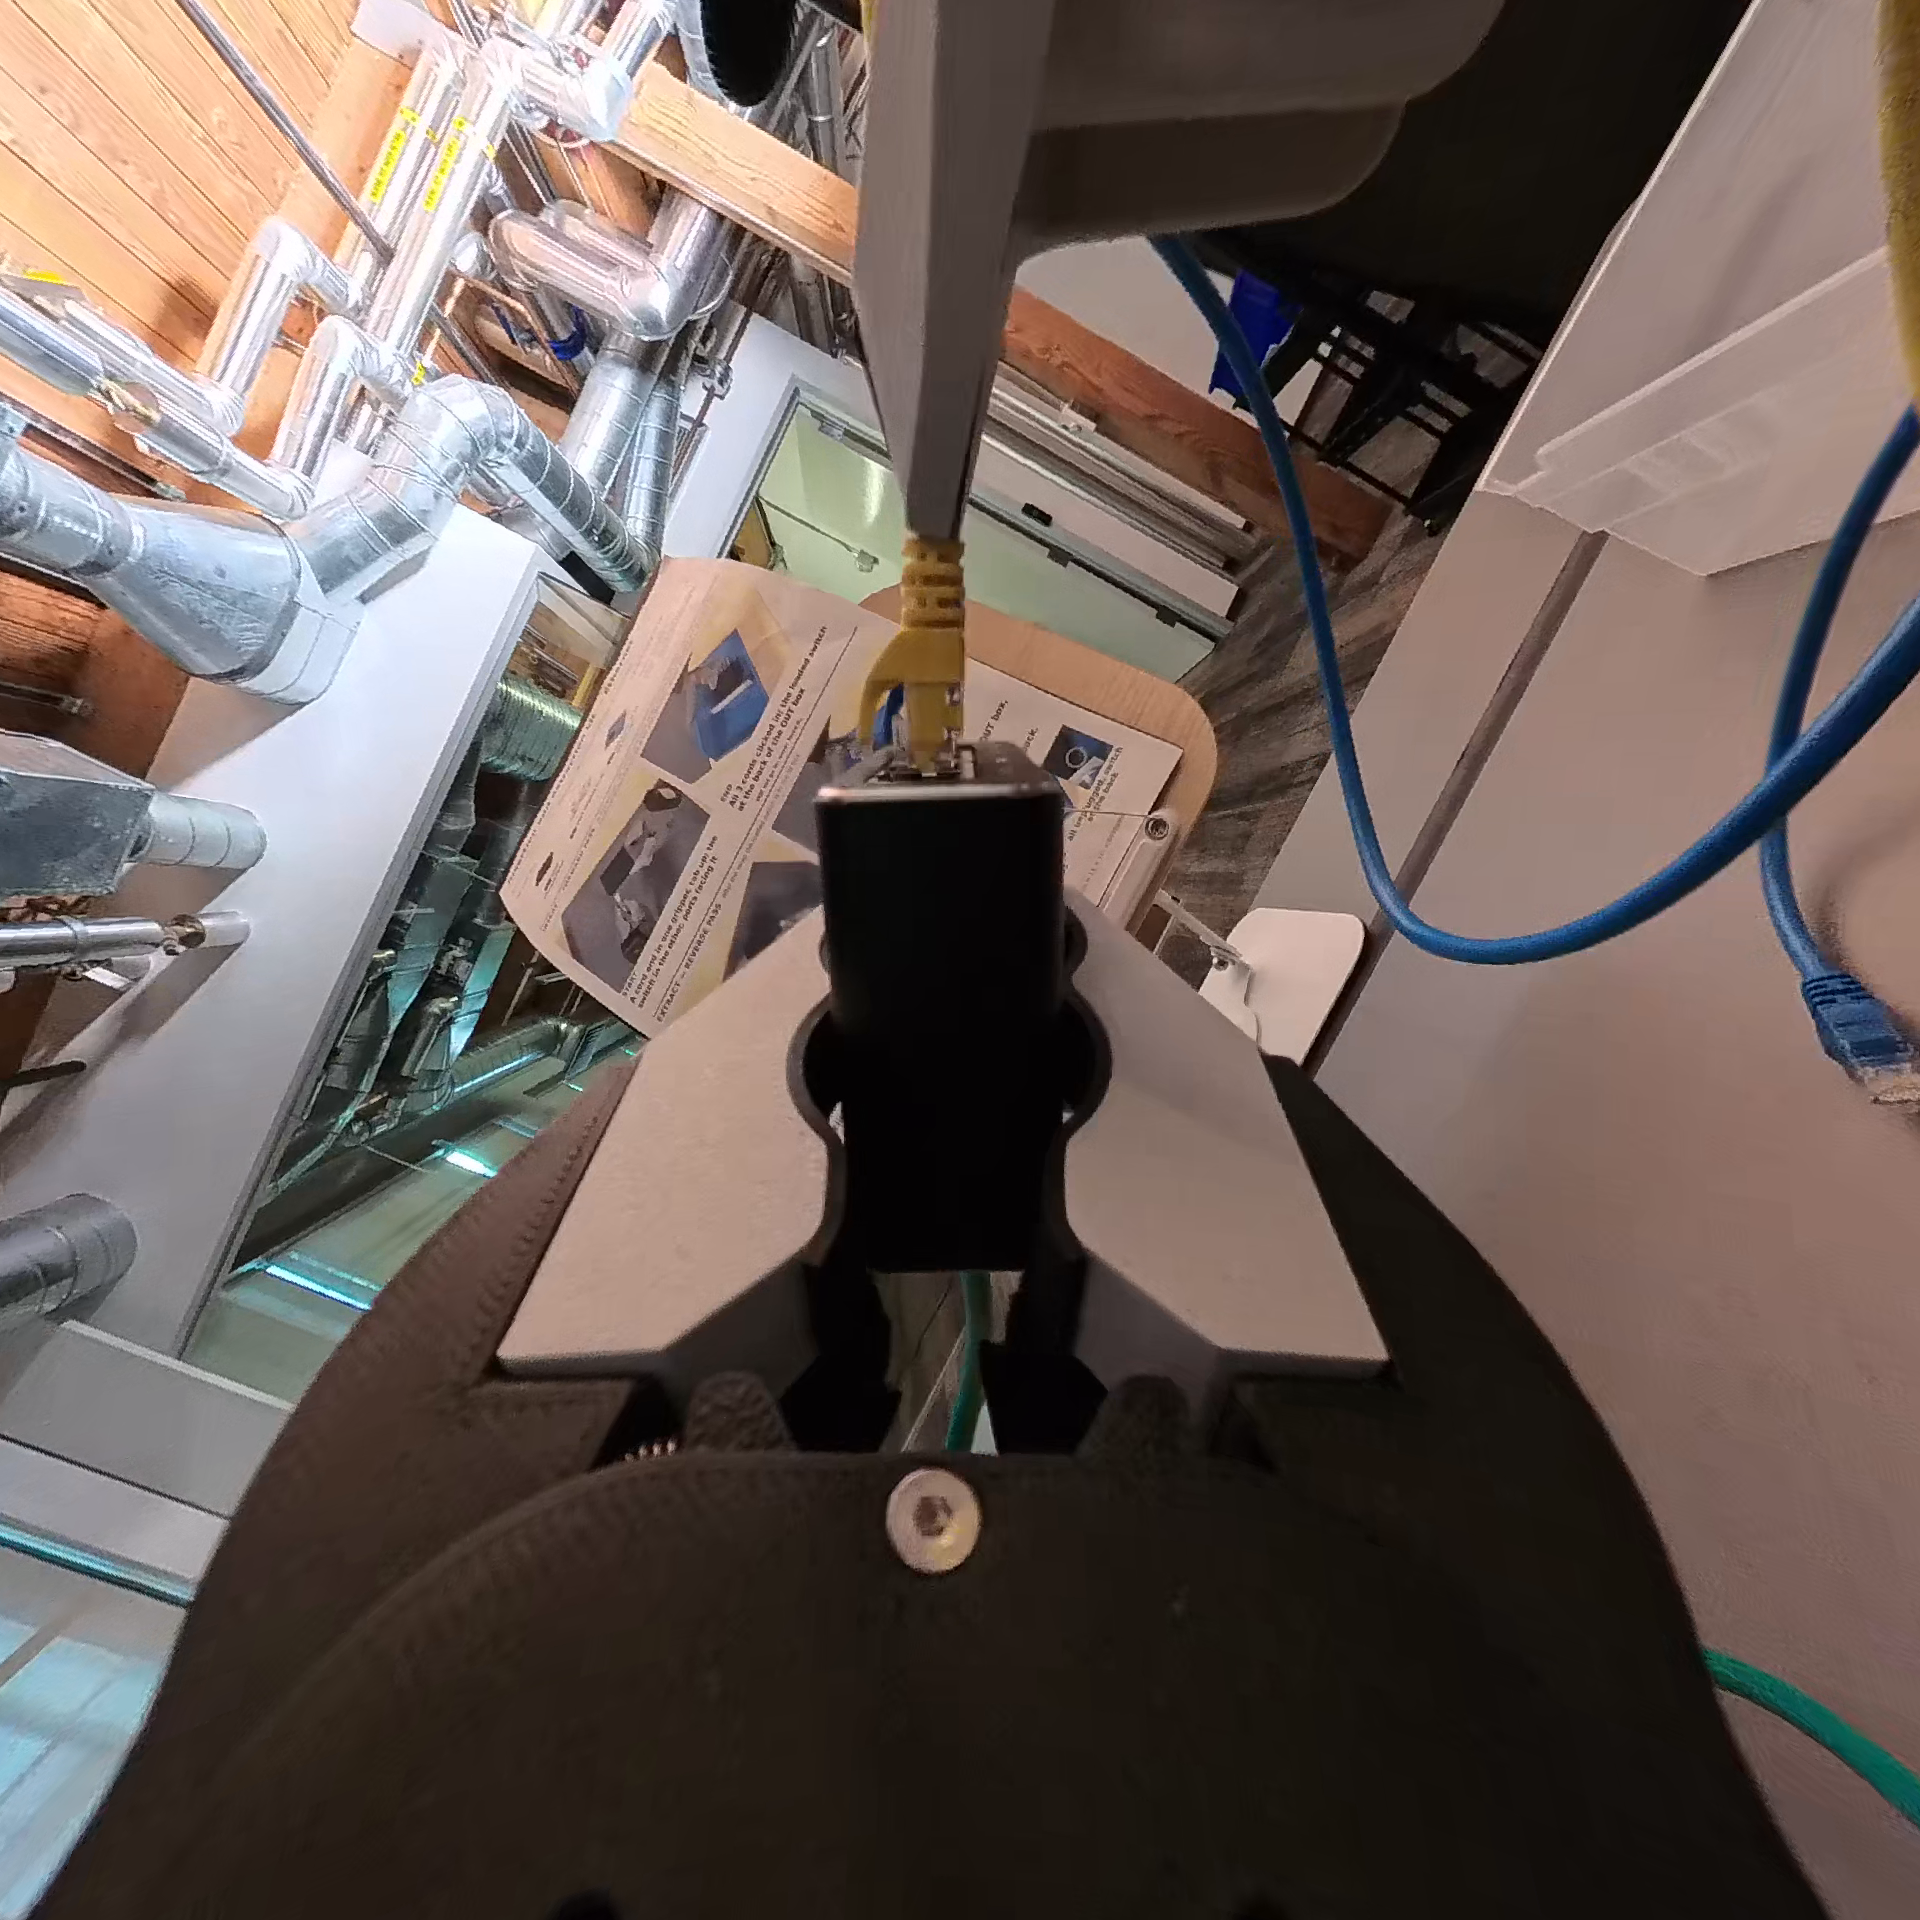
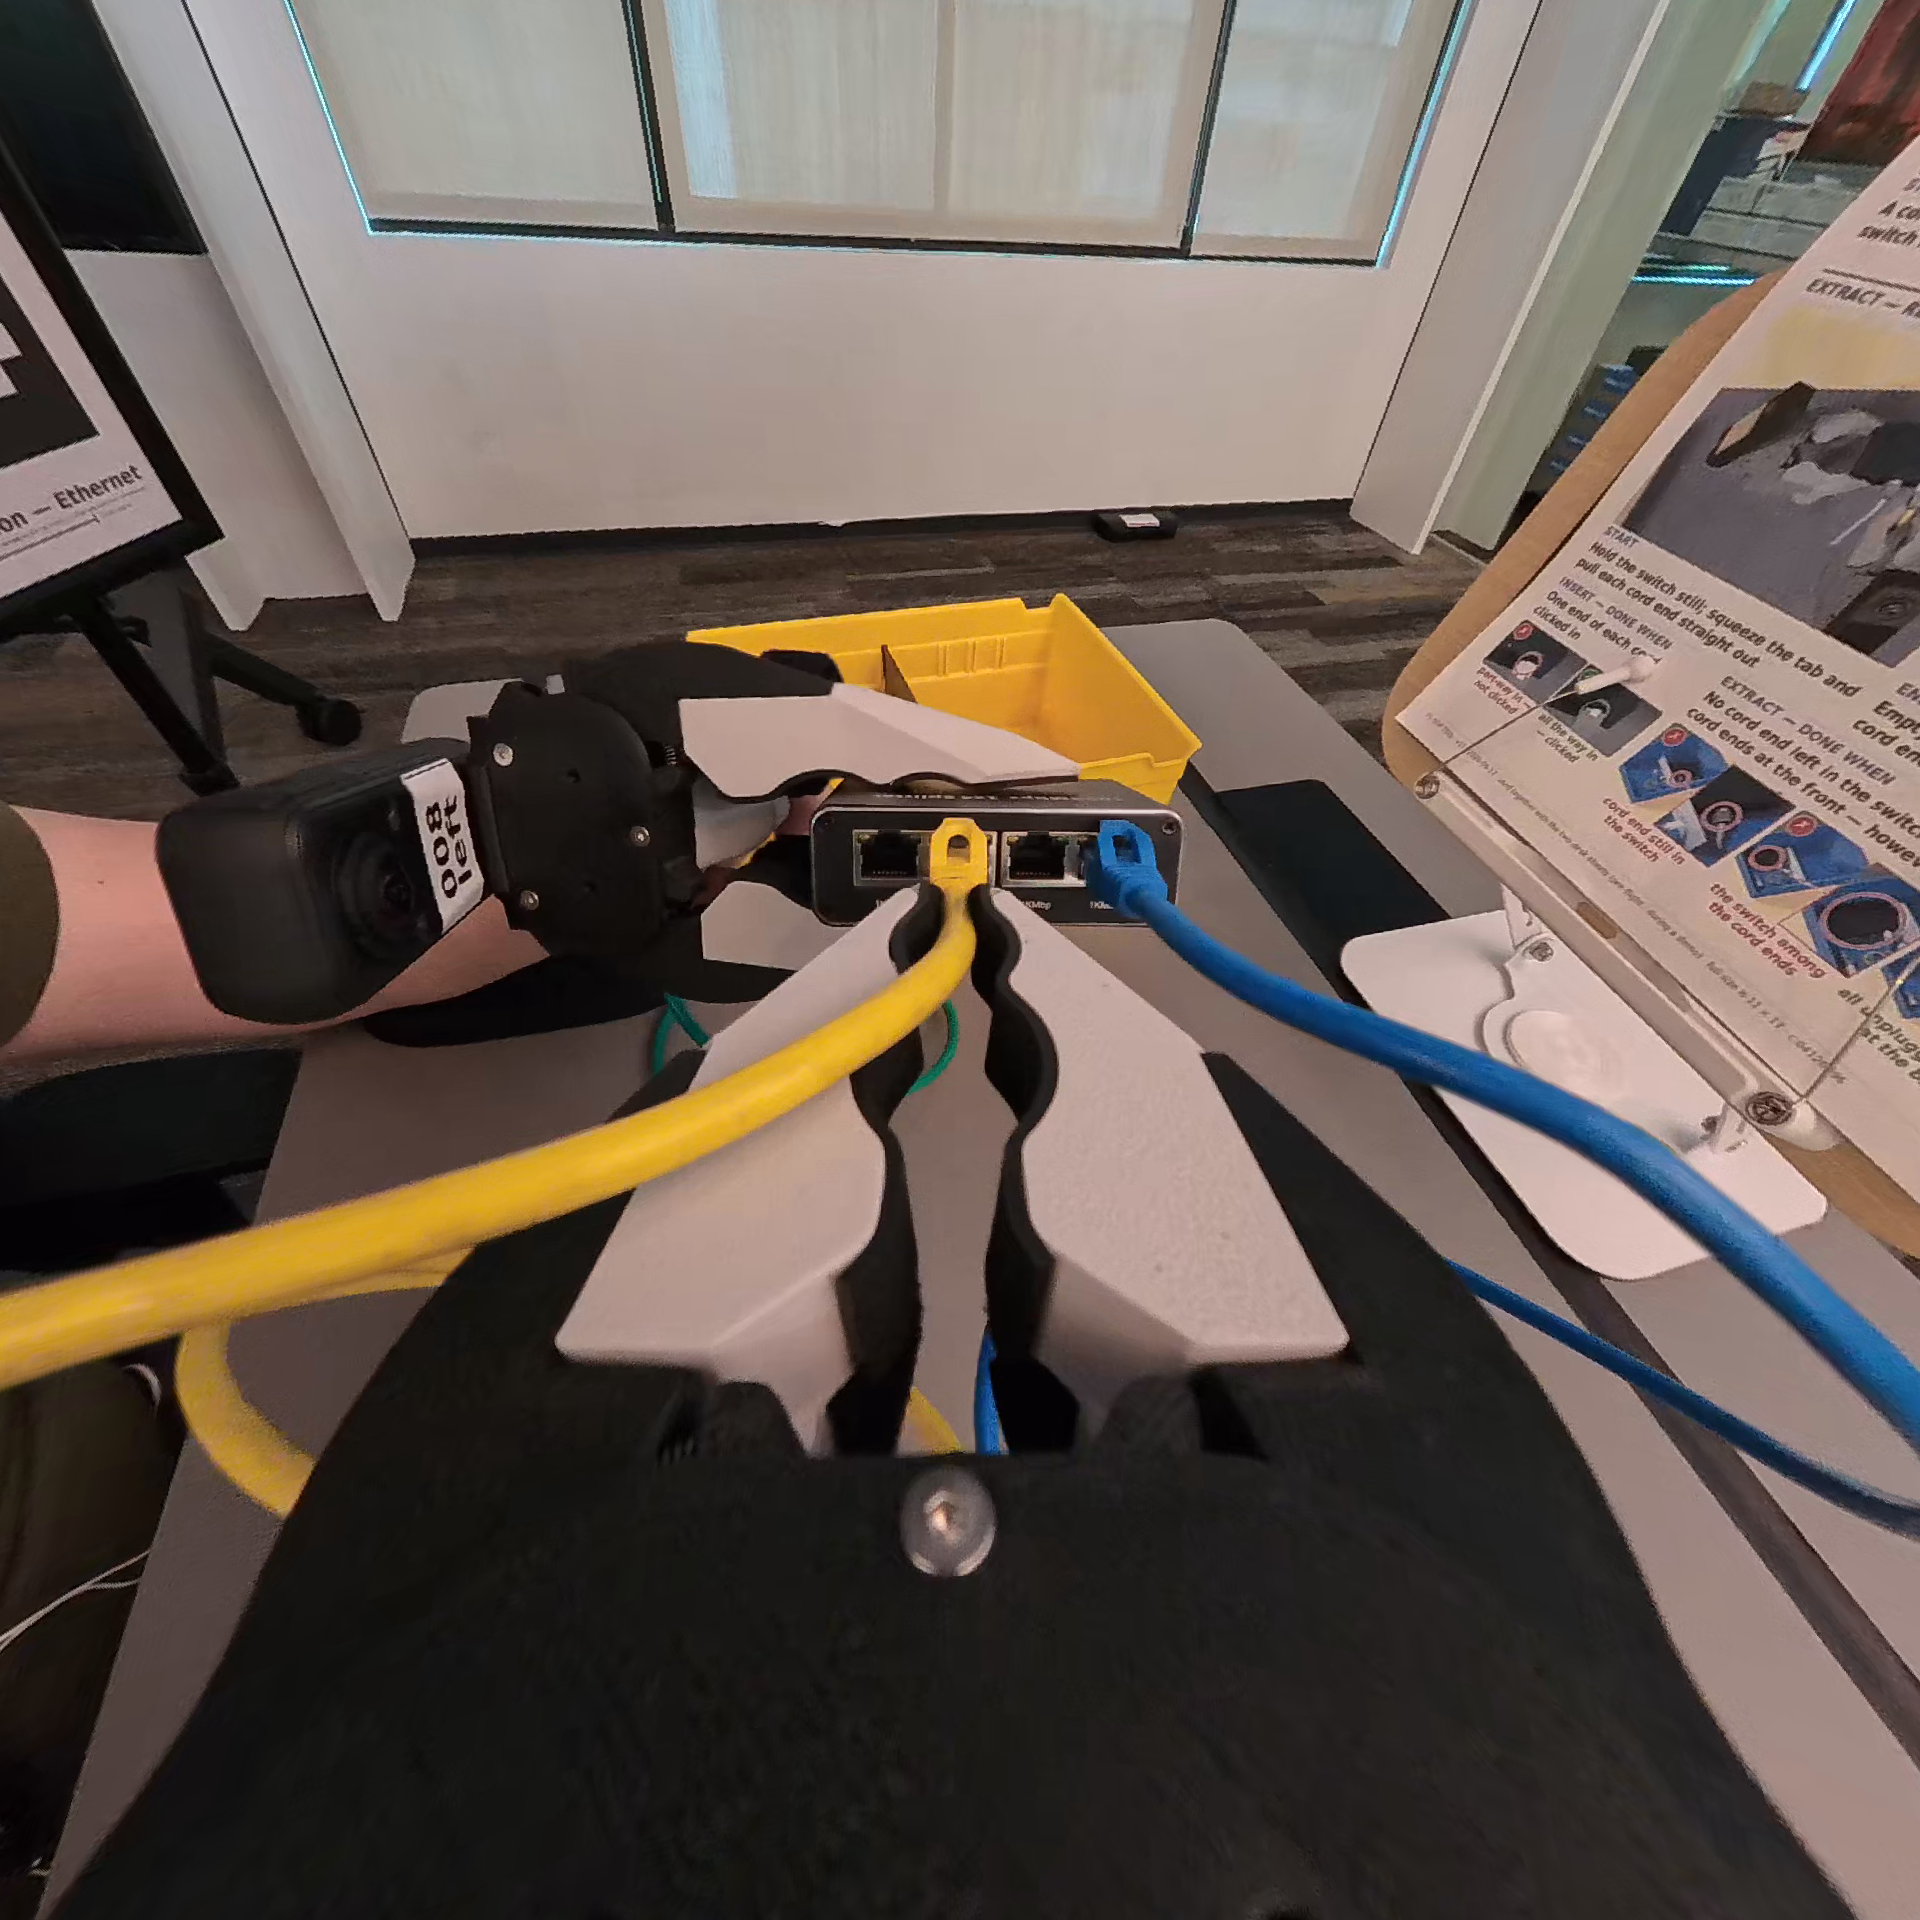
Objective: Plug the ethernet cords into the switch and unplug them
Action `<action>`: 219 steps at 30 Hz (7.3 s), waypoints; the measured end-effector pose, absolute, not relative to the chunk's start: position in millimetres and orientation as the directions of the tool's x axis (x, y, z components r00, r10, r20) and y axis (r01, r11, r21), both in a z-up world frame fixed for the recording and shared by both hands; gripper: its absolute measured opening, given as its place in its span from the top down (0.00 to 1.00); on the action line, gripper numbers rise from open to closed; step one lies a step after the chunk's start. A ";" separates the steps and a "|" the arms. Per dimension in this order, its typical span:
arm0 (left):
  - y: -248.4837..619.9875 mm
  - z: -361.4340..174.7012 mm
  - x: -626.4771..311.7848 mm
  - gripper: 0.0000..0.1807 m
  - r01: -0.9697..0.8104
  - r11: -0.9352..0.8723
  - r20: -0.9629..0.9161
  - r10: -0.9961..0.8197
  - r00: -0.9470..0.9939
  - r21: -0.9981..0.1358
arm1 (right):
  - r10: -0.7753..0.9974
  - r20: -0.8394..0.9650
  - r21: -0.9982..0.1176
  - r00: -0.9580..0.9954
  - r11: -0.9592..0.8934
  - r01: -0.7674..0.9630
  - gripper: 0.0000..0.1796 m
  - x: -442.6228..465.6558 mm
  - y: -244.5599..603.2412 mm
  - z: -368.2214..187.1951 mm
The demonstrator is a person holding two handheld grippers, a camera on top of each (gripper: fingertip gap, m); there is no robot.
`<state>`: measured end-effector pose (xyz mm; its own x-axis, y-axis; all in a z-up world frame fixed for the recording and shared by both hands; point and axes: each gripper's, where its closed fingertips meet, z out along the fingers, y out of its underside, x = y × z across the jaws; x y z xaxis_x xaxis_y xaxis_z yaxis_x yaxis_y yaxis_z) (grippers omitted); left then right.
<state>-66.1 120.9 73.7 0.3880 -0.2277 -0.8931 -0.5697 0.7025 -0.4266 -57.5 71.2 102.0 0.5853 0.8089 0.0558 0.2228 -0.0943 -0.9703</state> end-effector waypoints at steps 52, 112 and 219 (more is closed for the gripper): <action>95.3 84.8 -62.4 0.82 -0.553 0.764 -0.926 -0.155 0.343 -0.332 | 0.864 -0.061 -0.953 0.499 -0.199 0.227 0.94 -83.1 56.5 90.1; 97.5 123.7 -117.8 0.74 0.030 -0.250 0.246 -0.964 -0.101 -0.968 | 0.940 -0.244 -0.968 0.238 -0.249 -0.008 0.83 -114.8 84.5 72.9; 230.1 87.9 -186.5 0.64 -0.543 0.057 -0.503 -0.468 0.727 -0.838 | 0.196 0.196 -0.508 0.961 -0.818 0.270 0.81 323.0 42.2 110.1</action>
<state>-186.5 230.1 87.9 0.7270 -0.4678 -0.5027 -0.5429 0.0567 -0.8379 323.0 42.2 110.1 0.9608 0.1957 0.1964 0.2704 -0.8181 -0.5076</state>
